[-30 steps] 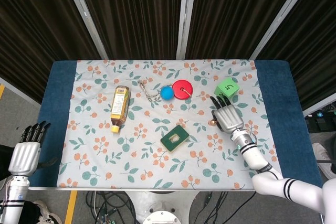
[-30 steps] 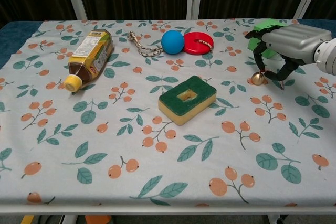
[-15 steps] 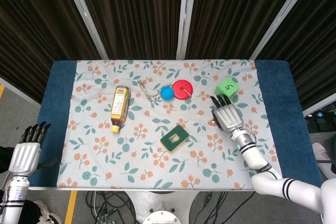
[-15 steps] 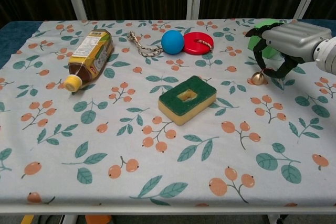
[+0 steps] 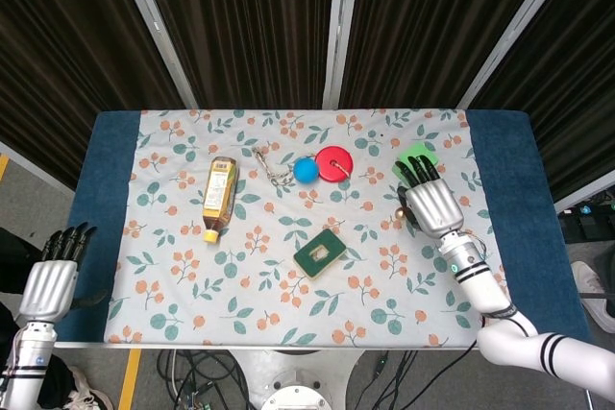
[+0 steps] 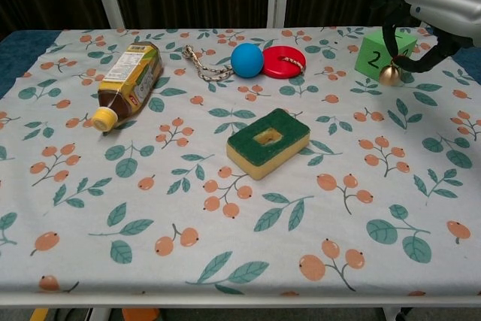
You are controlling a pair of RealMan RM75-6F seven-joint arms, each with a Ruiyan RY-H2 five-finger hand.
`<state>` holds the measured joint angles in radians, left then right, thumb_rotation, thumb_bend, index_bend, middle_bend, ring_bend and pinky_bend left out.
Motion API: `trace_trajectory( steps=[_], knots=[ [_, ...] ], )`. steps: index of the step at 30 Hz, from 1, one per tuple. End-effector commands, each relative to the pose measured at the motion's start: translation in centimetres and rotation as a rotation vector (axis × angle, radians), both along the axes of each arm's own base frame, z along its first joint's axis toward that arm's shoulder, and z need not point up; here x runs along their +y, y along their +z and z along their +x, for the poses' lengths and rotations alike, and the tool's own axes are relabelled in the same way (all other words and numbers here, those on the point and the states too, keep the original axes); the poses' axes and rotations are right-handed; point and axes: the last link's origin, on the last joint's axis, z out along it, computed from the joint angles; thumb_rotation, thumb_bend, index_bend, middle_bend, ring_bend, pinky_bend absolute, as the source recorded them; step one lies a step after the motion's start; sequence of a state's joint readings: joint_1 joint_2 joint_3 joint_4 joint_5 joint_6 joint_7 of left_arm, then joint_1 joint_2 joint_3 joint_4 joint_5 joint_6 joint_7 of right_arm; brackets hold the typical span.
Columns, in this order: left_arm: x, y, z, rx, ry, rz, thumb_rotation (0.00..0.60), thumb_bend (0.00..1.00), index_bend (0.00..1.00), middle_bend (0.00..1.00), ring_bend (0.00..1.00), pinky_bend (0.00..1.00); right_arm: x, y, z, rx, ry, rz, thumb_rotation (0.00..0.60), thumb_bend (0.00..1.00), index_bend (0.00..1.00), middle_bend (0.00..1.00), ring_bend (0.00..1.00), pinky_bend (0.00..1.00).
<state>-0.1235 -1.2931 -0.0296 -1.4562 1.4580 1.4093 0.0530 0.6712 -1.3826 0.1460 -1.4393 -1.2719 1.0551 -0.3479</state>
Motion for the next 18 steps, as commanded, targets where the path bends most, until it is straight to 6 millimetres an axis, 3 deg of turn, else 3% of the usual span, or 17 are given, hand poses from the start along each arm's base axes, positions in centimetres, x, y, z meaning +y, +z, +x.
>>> trace_trajectory(
  steps=[1,5,7,13,16,18],
  knots=[
    [0.1,-0.1,0.1,0.0,-0.003,-0.003,0.6,0.0,0.0,0.0,0.0,0.01,1.0,0.2,0.0,-0.031,0.007,0.052,0.6,0.39,0.76,0.13,0.0,0.0],
    [0.1,-0.2,0.3,0.001,-0.005,-0.007,0.6,0.0,0.0,0.0,0.0,0.01,-0.1,1.5,-1.5,0.118,0.038,-0.115,0.6,0.39,0.78,0.14,0.0,0.0],
    [0.1,-0.2,0.3,0.003,-0.005,-0.009,0.6,0.0,0.0,0.0,0.0,0.01,-0.3,1.4,-1.9,0.111,0.006,-0.132,0.6,0.39,0.79,0.14,0.0,0.0],
    [0.2,-0.4,0.2,0.001,-0.002,-0.013,0.6,0.0,0.0,0.0,0.0,0.01,1.7,0.2,0.2,-0.081,-0.002,0.078,0.6,0.39,0.8,0.14,0.0,0.0],
    [0.1,-0.3,0.2,0.001,-0.002,-0.012,0.6,0.0,0.0,0.0,0.0,0.01,0.7,1.4,-0.5,0.105,0.098,-0.111,0.6,0.39,0.81,0.15,0.0,0.0],
    [0.1,-0.2,0.1,0.001,0.0,-0.007,0.6,0.0,0.0,0.0,0.0,0.01,0.3,1.3,-0.9,0.109,0.069,-0.174,0.6,0.39,0.82,0.16,0.0,0.0]
  ],
)
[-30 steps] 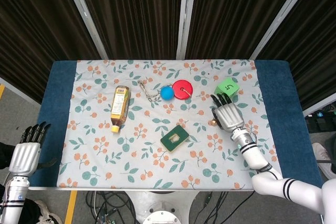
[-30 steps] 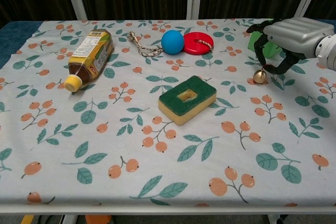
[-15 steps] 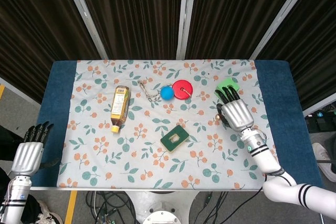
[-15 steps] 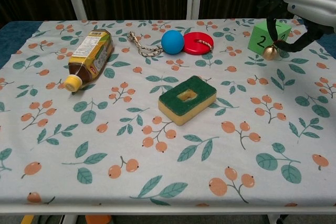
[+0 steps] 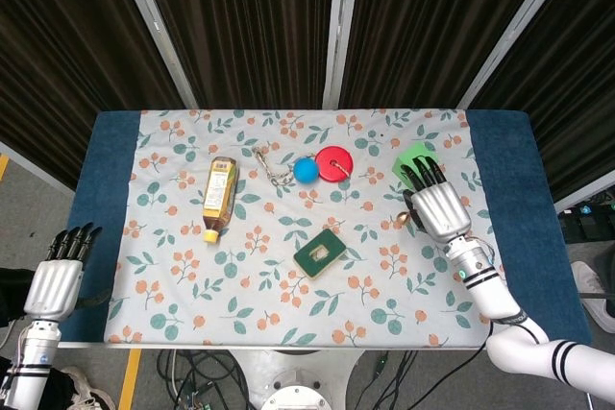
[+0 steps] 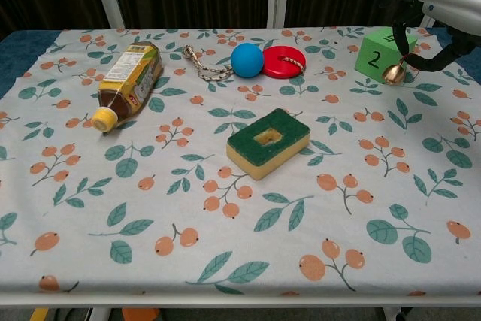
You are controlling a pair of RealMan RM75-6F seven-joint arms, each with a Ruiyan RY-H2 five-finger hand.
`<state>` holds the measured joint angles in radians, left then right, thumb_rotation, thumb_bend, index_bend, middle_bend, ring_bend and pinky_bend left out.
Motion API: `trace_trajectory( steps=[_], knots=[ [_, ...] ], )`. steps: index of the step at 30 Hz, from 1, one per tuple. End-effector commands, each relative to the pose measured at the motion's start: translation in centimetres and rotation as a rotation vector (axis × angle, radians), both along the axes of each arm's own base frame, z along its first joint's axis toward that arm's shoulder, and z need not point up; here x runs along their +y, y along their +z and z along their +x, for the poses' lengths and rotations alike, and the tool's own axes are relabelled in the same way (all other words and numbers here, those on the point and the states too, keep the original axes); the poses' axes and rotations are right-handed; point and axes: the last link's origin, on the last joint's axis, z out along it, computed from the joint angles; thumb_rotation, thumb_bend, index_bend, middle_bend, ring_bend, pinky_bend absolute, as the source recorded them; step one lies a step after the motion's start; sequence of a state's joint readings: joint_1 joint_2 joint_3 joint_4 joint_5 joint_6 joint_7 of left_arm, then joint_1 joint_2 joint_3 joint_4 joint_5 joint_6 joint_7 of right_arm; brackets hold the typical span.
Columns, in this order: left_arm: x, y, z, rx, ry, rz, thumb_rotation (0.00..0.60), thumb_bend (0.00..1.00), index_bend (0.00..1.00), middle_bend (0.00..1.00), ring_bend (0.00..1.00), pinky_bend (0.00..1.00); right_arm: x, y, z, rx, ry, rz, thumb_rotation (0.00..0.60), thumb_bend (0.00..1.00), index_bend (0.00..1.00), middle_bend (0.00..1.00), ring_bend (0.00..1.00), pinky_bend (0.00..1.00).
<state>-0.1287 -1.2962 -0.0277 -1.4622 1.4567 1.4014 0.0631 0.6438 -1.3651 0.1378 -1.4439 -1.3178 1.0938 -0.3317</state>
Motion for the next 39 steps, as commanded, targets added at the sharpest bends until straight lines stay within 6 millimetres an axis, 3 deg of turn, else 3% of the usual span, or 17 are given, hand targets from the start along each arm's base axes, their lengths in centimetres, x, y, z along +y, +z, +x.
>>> trace_trajectory(
  steps=[1,6,8,10,11,14,17,20,23,25,27,29,30,32,35,38,39],
  knots=[
    [-0.1,0.2,-0.1,0.0,0.004,0.005,0.6,0.0,0.0,0.0,0.0,0.01,-0.4,0.4,-0.4,0.077,0.023,-0.144,0.6,0.39,0.83,0.16,0.0,0.0],
    [0.0,0.1,-0.1,-0.004,0.004,0.0,0.6,0.0,0.0,0.0,0.0,0.01,1.2,-0.1,0.8,-0.177,-0.063,0.084,0.6,0.39,0.83,0.15,0.0,0.0],
    [0.0,-0.1,0.0,-0.004,-0.001,-0.005,0.6,0.0,0.0,0.0,0.0,0.01,0.7,0.8,0.4,-0.11,-0.021,0.036,0.6,0.4,0.84,0.15,0.0,0.0],
    [0.0,-0.1,0.0,-0.002,-0.004,-0.005,0.6,0.0,0.0,0.0,0.0,0.01,-0.3,1.4,-0.6,0.123,0.079,-0.176,0.6,0.4,0.86,0.17,0.0,0.0],
    [0.0,-0.1,0.0,-0.001,-0.004,-0.004,0.6,0.0,0.0,0.0,0.0,0.01,-0.3,1.0,-0.6,0.114,0.068,-0.188,0.6,0.4,0.86,0.17,0.0,0.0],
    [0.0,0.1,0.0,0.001,0.001,0.001,0.6,0.0,0.0,0.0,0.0,0.01,0.7,0.1,0.3,-0.198,-0.069,0.016,0.6,0.4,0.87,0.16,0.0,0.0],
    [0.0,0.0,0.0,-0.001,0.003,-0.002,0.6,0.0,0.0,0.0,0.0,0.01,0.1,1.2,-0.4,0.007,0.041,-0.098,0.6,0.4,0.87,0.16,0.0,0.0],
    [-0.1,-0.1,0.0,0.003,0.001,-0.01,0.6,0.0,0.0,0.0,0.0,0.01,0.8,0.2,-0.2,-0.195,-0.076,0.024,0.6,0.41,0.87,0.16,0.0,0.0],
    [0.0,-0.1,0.0,-0.002,0.003,-0.005,0.6,0.0,0.0,0.0,0.0,0.01,0.3,1.0,-1.3,0.028,0.017,-0.101,0.6,0.42,0.87,0.15,0.0,0.0],
    [-0.1,-0.1,-0.1,0.0,0.002,-0.006,0.6,0.0,0.0,0.0,0.0,0.01,0.8,0.3,-0.8,-0.134,-0.05,-0.028,0.6,0.41,0.88,0.15,0.0,0.0],
    [-0.1,0.0,-0.1,0.0,0.004,-0.007,0.6,0.0,0.0,0.0,0.0,0.01,0.6,1.1,-1.0,-0.087,-0.015,-0.074,0.6,0.42,0.88,0.16,0.0,0.0],
    [-0.1,-0.1,-0.1,-0.001,0.005,-0.007,0.6,0.0,0.0,0.0,0.0,0.01,1.0,0.6,-0.6,-0.23,-0.068,-0.009,0.6,0.42,0.89,0.16,0.0,0.0],
    [-0.1,-0.1,-0.1,0.0,0.005,-0.008,0.6,0.0,0.0,0.0,0.0,0.01,0.9,1.2,-0.5,-0.239,-0.059,-0.02,0.6,0.43,0.9,0.16,0.0,0.0],
    [-0.1,-0.1,-0.1,-0.001,0.004,-0.009,0.6,0.0,0.0,0.0,0.0,0.01,0.6,1.5,-1.0,-0.095,0.014,-0.115,0.6,0.44,0.91,0.17,0.0,0.0],
    [-0.1,-0.1,0.0,0.0,0.001,-0.01,0.6,0.0,0.0,0.0,0.0,0.01,1.2,0.8,-0.3,-0.299,-0.089,0.029,0.6,0.42,0.91,0.17,0.0,0.0],
    [-0.1,-0.2,0.0,-0.001,0.002,-0.011,0.6,0.0,0.0,0.0,0.0,0.01,0.8,1.1,-1.0,-0.06,0.027,-0.095,0.6,0.42,0.91,0.17,0.0,0.0],
    [-0.1,-0.2,0.0,-0.001,0.002,-0.011,0.6,0.0,0.0,0.0,0.0,0.01,1.2,0.4,-0.7,-0.152,-0.018,-0.039,0.6,0.42,0.92,0.17,0.0,0.0]
  ],
)
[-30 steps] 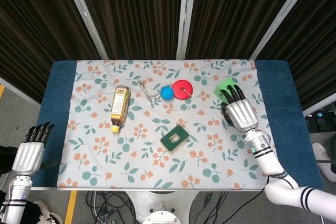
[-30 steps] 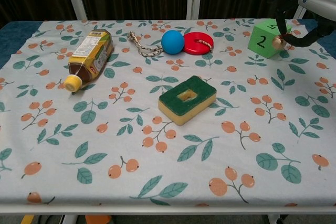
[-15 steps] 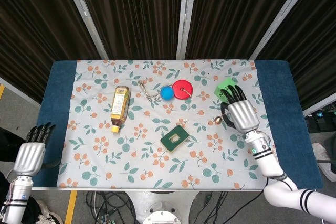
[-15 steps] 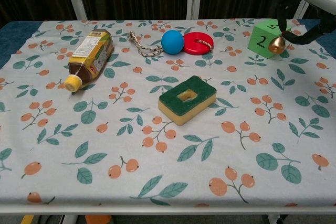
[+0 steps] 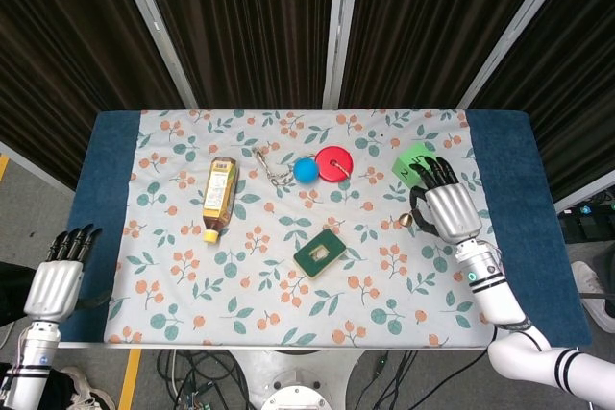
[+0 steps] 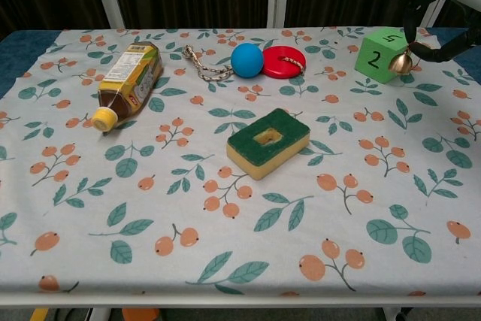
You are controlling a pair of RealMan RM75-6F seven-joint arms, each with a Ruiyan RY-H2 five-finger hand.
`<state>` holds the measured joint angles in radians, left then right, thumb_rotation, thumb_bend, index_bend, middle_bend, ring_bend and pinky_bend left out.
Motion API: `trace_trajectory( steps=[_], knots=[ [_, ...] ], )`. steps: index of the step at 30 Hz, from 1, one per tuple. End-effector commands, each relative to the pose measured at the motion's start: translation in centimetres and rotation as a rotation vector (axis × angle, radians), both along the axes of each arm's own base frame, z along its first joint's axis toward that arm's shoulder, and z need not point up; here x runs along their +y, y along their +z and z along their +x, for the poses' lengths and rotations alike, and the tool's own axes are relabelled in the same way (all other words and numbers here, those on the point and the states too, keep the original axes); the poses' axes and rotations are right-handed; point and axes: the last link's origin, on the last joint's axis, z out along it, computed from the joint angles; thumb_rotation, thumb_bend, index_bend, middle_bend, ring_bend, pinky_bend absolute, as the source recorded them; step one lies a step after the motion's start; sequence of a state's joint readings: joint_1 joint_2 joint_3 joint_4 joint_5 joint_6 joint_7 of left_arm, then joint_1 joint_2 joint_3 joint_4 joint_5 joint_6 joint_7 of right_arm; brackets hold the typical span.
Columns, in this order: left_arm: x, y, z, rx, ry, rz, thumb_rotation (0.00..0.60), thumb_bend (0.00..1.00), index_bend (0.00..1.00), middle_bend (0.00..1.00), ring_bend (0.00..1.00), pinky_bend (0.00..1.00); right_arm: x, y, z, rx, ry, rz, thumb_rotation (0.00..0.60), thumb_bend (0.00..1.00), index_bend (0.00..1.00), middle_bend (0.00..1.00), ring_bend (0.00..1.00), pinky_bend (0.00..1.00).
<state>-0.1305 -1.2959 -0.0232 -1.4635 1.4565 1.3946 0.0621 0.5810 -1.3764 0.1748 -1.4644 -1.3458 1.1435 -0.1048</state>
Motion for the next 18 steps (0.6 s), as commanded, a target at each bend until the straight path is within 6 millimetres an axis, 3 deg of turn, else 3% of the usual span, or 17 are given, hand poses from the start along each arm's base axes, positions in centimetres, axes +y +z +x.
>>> trace_trajectory(
  steps=[1,2,4,7,9,12,14,16,18],
  knots=[
    [0.0,0.0,0.0,0.002,0.0,-0.001,0.6,0.0,0.0,0.0,0.0,0.01,0.6,-0.5,0.0,-0.008,-0.014,0.025,0.6,0.41,0.91,0.17,0.0,0.0],
    [0.0,0.0,0.0,0.002,0.001,-0.001,0.6,0.0,0.0,0.0,0.0,0.01,0.1,0.3,-0.1,0.017,-0.005,0.005,0.6,0.42,0.91,0.17,0.0,0.0],
    [0.0,0.1,-0.1,0.0,0.002,0.001,0.6,0.0,0.0,0.0,0.0,0.01,-0.4,0.8,-1.2,0.282,0.085,-0.151,0.6,0.44,0.92,0.17,0.0,0.0],
    [0.0,0.1,-0.1,0.001,0.002,0.0,0.6,0.0,0.0,0.0,0.0,0.01,0.2,-0.1,-0.8,0.091,0.001,-0.047,0.6,0.43,0.92,0.18,0.0,0.0],
    [-0.1,0.0,-0.1,-0.002,0.004,-0.001,0.6,0.0,0.0,0.0,0.0,0.01,-0.3,0.6,-1.5,0.233,0.05,-0.127,0.6,0.44,0.92,0.18,0.0,0.0],
    [-0.1,-0.1,-0.1,0.001,0.002,-0.005,0.6,0.0,0.0,0.0,0.0,0.01,0.0,0.1,-1.2,0.134,0.01,-0.076,0.6,0.45,0.92,0.18,0.0,0.0],
    [0.0,-0.1,-0.1,0.0,0.002,-0.004,0.6,0.0,0.0,0.0,0.0,0.01,-0.2,0.5,-1.2,0.169,0.025,-0.091,0.6,0.45,0.92,0.19,0.0,0.0],
    [0.0,0.0,0.0,0.001,0.0,-0.003,0.6,0.0,0.0,0.0,0.0,0.01,0.1,0.2,-0.3,0.176,0.059,-0.084,0.6,0.45,0.92,0.19,0.0,0.0],
    [0.0,0.0,0.0,0.002,0.0,-0.003,0.6,0.0,0.0,0.0,0.0,0.01,1.2,-0.5,1.5,0.07,0.081,0.022,0.6,0.45,0.92,0.19,0.0,0.0]
  ],
)
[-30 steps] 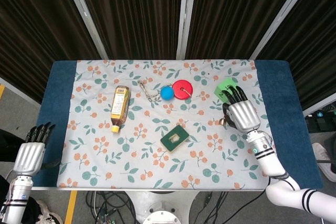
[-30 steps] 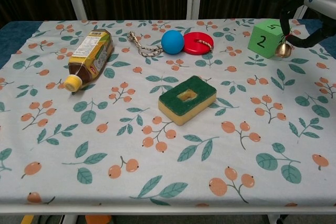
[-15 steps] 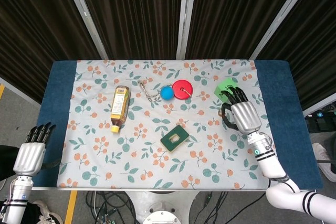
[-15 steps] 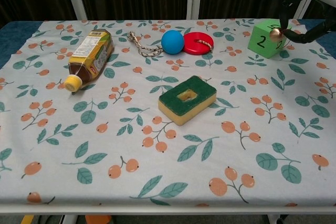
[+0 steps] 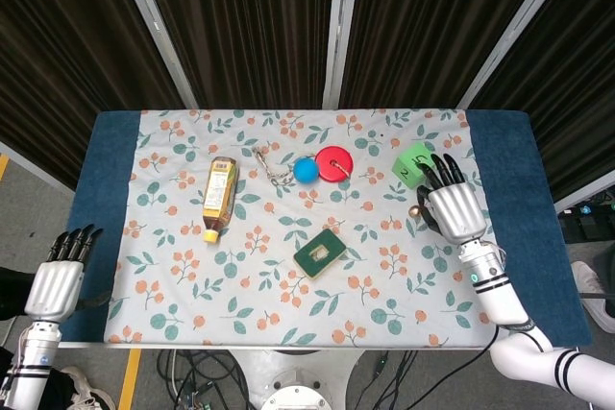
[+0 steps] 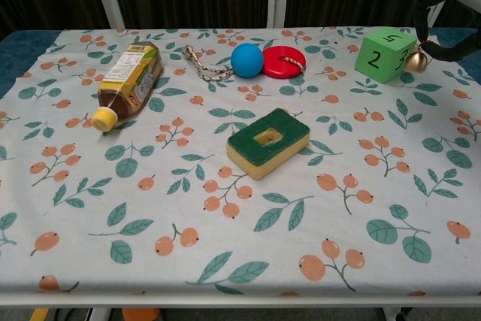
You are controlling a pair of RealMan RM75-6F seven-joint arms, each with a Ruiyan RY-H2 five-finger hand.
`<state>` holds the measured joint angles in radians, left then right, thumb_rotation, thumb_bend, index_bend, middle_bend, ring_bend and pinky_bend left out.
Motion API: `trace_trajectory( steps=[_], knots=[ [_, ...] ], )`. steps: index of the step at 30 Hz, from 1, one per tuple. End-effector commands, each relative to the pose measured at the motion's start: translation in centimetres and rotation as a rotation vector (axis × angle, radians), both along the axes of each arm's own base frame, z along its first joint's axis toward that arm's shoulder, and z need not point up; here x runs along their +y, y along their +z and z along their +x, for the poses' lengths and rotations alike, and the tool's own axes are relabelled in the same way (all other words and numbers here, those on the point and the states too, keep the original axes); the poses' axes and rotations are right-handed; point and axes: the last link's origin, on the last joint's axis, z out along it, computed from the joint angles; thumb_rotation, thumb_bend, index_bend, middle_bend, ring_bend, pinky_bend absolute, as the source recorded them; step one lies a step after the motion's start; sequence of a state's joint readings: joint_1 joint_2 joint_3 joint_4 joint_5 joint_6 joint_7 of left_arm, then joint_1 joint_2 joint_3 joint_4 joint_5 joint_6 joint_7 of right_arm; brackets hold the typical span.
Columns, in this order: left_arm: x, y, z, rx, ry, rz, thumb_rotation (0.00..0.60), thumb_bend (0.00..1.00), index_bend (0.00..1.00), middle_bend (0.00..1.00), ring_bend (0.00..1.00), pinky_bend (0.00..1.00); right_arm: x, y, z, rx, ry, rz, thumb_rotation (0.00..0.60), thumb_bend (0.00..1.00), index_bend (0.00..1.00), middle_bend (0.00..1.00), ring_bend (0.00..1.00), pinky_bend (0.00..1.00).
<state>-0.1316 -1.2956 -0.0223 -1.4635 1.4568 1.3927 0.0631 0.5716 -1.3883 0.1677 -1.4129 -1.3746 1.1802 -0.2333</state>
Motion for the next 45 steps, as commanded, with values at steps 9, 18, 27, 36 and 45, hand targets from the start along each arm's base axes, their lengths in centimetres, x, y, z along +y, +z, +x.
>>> trace_trajectory(
  steps=[9,18,27,36,45],
  knots=[
    [0.1,-0.1,0.1,-0.005,-0.003,-0.002,0.6,0.0,0.0,0.0,0.0,0.01,0.0,2.6,0.3,0.067,0.017,-0.104,0.6,0.45,0.93,0.19,0.0,0.0],
    [0.2,-0.2,0.3,0.004,-0.008,-0.006,0.6,0.0,0.0,0.0,0.0,0.01,0.8,1.1,2.1,0.08,0.116,-0.09,0.6,0.45,0.93,0.19,0.0,0.0],
    [0.1,-0.5,0.1,0.0,0.0,-0.02,0.6,0.0,0.0,0.0,0.0,0.01,1.7,1.7,1.1,-0.131,-0.007,0.018,0.6,0.45,0.94,0.19,0.0,0.0],
    [0.1,-0.3,0.2,0.006,0.001,-0.011,0.6,0.0,0.0,0.0,0.0,0.01,1.1,1.2,-0.1,-0.04,0.0,0.01,0.6,0.46,0.95,0.19,0.0,0.0],
    [0.1,-0.5,0.1,0.004,0.003,-0.016,0.6,0.0,0.0,0.0,0.0,0.01,1.9,0.4,-1.8,0.04,-0.016,0.015,0.6,0.46,0.95,0.2,0.0,0.0]
  ],
)
